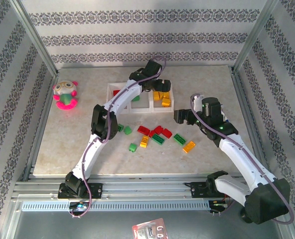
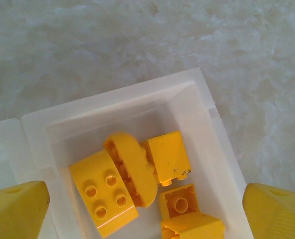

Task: Sort the legos into containers by color
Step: Pick up the lego from the center of the table.

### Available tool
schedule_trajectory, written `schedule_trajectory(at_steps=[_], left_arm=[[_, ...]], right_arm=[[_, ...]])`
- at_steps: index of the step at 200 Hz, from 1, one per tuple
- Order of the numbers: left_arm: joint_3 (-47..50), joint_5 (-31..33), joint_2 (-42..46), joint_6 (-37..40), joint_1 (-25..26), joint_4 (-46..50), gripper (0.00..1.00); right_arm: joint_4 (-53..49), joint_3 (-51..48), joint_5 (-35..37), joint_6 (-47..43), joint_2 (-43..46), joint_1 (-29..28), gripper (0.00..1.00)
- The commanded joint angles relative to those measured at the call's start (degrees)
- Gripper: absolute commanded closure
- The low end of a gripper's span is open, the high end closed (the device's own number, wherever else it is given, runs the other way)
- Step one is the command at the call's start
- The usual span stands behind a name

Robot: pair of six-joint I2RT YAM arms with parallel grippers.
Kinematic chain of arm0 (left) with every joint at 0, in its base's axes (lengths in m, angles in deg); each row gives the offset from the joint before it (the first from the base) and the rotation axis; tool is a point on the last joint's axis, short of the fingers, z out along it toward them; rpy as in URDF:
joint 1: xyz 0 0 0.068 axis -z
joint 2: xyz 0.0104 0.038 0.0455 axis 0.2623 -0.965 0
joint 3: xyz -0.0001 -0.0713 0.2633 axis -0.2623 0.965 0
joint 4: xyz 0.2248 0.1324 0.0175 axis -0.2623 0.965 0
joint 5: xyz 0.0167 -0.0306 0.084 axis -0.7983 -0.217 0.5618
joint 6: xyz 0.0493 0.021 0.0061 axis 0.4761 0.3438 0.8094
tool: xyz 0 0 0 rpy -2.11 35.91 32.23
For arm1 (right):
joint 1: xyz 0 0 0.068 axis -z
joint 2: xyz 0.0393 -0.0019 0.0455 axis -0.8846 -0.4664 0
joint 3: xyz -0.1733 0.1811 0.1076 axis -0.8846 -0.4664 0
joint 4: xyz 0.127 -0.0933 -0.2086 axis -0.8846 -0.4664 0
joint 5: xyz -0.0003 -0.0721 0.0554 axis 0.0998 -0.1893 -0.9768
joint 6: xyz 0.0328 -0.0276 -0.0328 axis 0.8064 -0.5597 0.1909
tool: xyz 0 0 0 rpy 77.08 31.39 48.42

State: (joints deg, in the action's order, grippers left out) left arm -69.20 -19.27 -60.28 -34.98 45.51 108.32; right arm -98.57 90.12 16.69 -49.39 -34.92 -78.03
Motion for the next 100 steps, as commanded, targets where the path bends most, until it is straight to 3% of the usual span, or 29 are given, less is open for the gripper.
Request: schedule_trajectory(at_steps=[1, 37, 60, 79, 100], left_arm=[[4.46, -1.08, 8.96, 3.55, 0.12, -3.33, 0.01], [30.74, -4.87, 25.12, 10.06, 0.8, -21.39, 0.01], [47.8, -6.68, 35.88, 14.88, 1.34, -31.55, 0.01], [60.08, -9.26, 43.66, 14.86, 1.38, -37.37, 0.01], [73.69, -8.84, 51.76, 11.35, 1.6, -44.19, 0.01]], right_arm=[[-7.66, 3.03, 5.6, 6.2, -0.87, 0.91, 0.02], [-16.27, 3.15, 7.9, 10.23, -4.07, 1.25, 0.02], [-14.79, 0.88, 3.53, 11.75, -5.45, 1.42, 0.03], [-14.94, 0.99, -1.25, 9.23, -9.39, 1.04, 0.07], [-19.42, 3.92, -0.49, 5.89, -15.61, -0.38, 0.06]])
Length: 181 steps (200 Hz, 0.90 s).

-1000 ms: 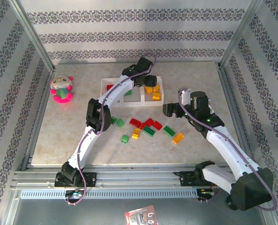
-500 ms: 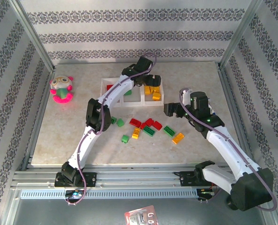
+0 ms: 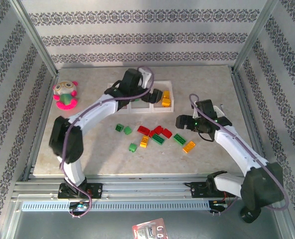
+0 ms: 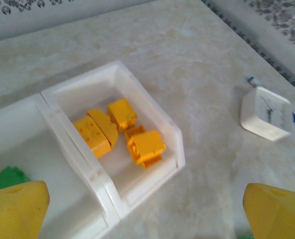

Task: Sort the legos into containers by color
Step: Pick up the lego from the center of the table.

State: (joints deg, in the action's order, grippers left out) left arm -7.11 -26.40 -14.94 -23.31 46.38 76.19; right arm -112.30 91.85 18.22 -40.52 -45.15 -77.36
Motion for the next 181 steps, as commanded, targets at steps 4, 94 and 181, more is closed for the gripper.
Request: schedule_trajectory(at_steps=[4, 94, 181], left_arm=[[13.86, -1.27, 7.72, -0.95, 0.82, -12.84, 0.01], [40.54, 2.25, 31.44, 4.79, 3.89, -11.11, 0.01], [42.62, 2.56, 32.97, 5.92, 3.9, -13.21, 0.01]], right_arm=[[-6.18, 2.6, -1.87, -3.59, -6.32, -1.54, 0.06], [-8.19, 7.55, 6.88, -5.72, -22.35, -12.11, 0.3], [-8.64, 9.29, 9.94, -4.99, -25.57, -12.13, 0.67]])
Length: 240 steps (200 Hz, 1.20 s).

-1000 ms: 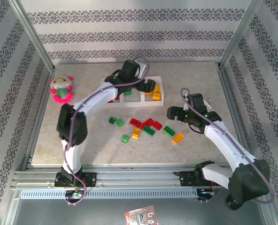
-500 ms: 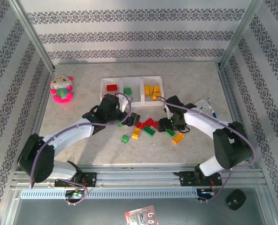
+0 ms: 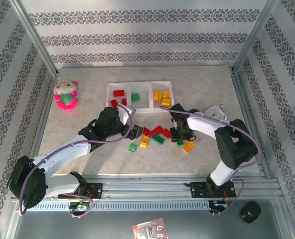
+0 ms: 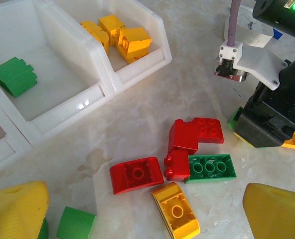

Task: Sort the legos into containers by color
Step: Pick up the lego from the center of the table, then place the lego in the container.

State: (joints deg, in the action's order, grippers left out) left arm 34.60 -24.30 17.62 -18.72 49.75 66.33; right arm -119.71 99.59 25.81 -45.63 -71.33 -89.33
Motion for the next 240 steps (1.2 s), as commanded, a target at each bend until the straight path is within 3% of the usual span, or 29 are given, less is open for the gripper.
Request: schedule_trajectory(at_steps=[1, 43, 96, 162, 240], left_arm=[[0.93, 0.48, 0.38, 1.34, 0.57, -3.41, 0.01], [1.28, 0.89, 0.34, 1.52, 0.58, -4.94, 0.01], [3.15, 3.11, 1.68, -1.73, 0.52, -7.38, 0.01], [6.42, 5.85, 5.2, -5.19, 0.63, -6.72, 0.01], [9.75, 9.22, 12.76, -7.1, 0.87, -1.59, 0.01]], right_arm=[[-1.24, 1.55, 2.42, 0.08, 0.72, -0.09, 0.68], [-1.12, 2.69, 2.35, 0.04, 6.13, 0.15, 0.8], [2.96, 11.2, -0.41, -1.78, 6.72, 0.15, 0.83], [13.48, 29.53, -6.96, 1.62, -8.15, -1.31, 0.84], [18.01, 49.28, -7.08, 1.77, -25.49, -2.58, 0.85]])
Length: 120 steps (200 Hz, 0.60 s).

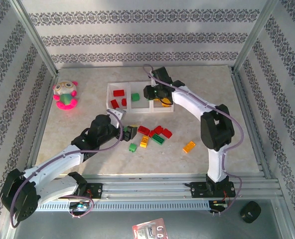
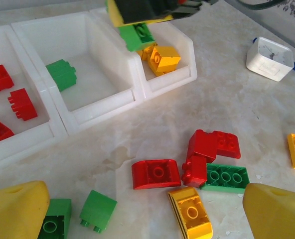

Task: Sort the legos into containers by color
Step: Place the lego in the container.

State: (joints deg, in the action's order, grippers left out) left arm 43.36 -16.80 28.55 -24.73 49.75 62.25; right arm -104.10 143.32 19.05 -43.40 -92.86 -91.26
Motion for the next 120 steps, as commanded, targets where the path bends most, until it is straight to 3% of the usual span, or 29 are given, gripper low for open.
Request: schedule_trajectory(at_steps=[1, 64, 98, 120], left_arm=[[1.01, 1.8, 1.82, -1.08, 0.78, 2.57, 0.01], [1.57, 2.35, 2.81, -2.57, 0.9, 3.54, 0.01], [-0.43, 6.1, 2.19, -5.62, 0.86, 8.94, 0.01], [-2.74, 8.93, 0.24, -7.51, 0.83, 13.91, 0.01]], right_arm=[[2.44, 5.71, -0.33, -0.49, -4.16, -0.65, 0.85], [0.11, 18.24, -1.24, -1.57, -14.73, -0.78, 0.83], [-0.5, 19.36, -0.61, -3.49, -13.75, -0.82, 0.45], [0.15, 16.25, 0.0, -5.31, -9.88, -0.74, 0.29]])
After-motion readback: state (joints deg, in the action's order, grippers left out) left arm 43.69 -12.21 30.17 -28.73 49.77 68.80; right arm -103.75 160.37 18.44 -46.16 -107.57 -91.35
